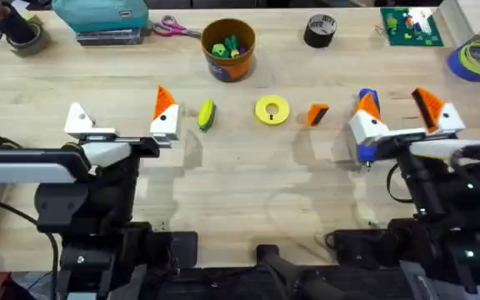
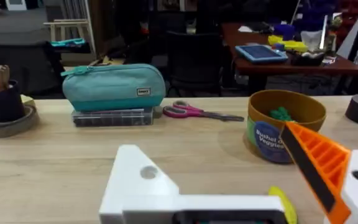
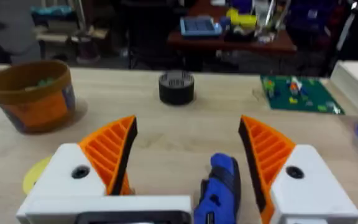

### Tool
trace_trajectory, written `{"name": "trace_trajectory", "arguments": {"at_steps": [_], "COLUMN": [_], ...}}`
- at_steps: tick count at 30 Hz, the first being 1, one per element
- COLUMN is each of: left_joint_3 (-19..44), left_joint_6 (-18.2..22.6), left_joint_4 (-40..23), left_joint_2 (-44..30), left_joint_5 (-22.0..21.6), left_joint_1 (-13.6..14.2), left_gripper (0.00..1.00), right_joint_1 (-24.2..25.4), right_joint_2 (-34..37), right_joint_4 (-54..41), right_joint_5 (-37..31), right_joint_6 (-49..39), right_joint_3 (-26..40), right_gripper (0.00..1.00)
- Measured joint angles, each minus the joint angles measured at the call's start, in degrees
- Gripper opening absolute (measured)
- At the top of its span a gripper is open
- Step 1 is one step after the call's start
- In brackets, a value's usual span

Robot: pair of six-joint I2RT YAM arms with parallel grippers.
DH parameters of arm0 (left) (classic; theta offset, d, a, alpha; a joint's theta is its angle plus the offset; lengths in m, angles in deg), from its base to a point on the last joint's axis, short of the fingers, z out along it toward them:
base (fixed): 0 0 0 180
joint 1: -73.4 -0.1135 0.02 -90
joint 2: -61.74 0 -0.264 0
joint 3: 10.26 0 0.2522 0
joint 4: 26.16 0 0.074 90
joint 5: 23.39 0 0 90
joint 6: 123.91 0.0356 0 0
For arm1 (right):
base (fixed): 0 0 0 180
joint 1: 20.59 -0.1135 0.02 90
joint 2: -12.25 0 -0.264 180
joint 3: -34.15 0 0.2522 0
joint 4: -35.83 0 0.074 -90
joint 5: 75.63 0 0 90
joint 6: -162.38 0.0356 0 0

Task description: Pick up the gripper from the table and insert it into the empty holder that is missing its gripper. Then pick up a screw, insert it into the mounting hole, and use the screwdriver to tighten it. Finally, clean up the table by picking up the vegetable and placing it into the bucket.

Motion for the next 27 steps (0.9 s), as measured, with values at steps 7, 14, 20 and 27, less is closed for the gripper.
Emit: {"name": "trace_trajectory", "arguments": {"at_steps": [7, 14, 20, 27], "left_joint_3": [4.63, 21.70, 37.98, 53.66], "left_joint_6": [0.00, -0.12, -0.15, -0.14], "left_joint_4": [-1.22, -12.31, -28.15, -43.44], "left_joint_2": [-0.04, -5.13, -18.79, -35.85], "left_joint_5": [0.00, -0.02, -0.02, -0.02], "left_joint_1": [0.00, 0.00, 0.00, 0.00], "left_gripper": [0.985, 0.985, 0.986, 0.986], "right_joint_1": [0.00, 0.00, 0.00, 0.00], "right_joint_2": [0.07, 2.64, 12.97, 30.25], "right_joint_4": [1.57, -6.17, -20.47, -36.82], "right_joint_5": [0.47, 0.66, 0.87, 0.88], "right_joint_6": [0.00, 0.00, 0.00, 0.00], "right_joint_3": [4.41, 19.18, 33.77, 51.01], "right_gripper": [0.997, 0.997, 0.997, 0.997]}}
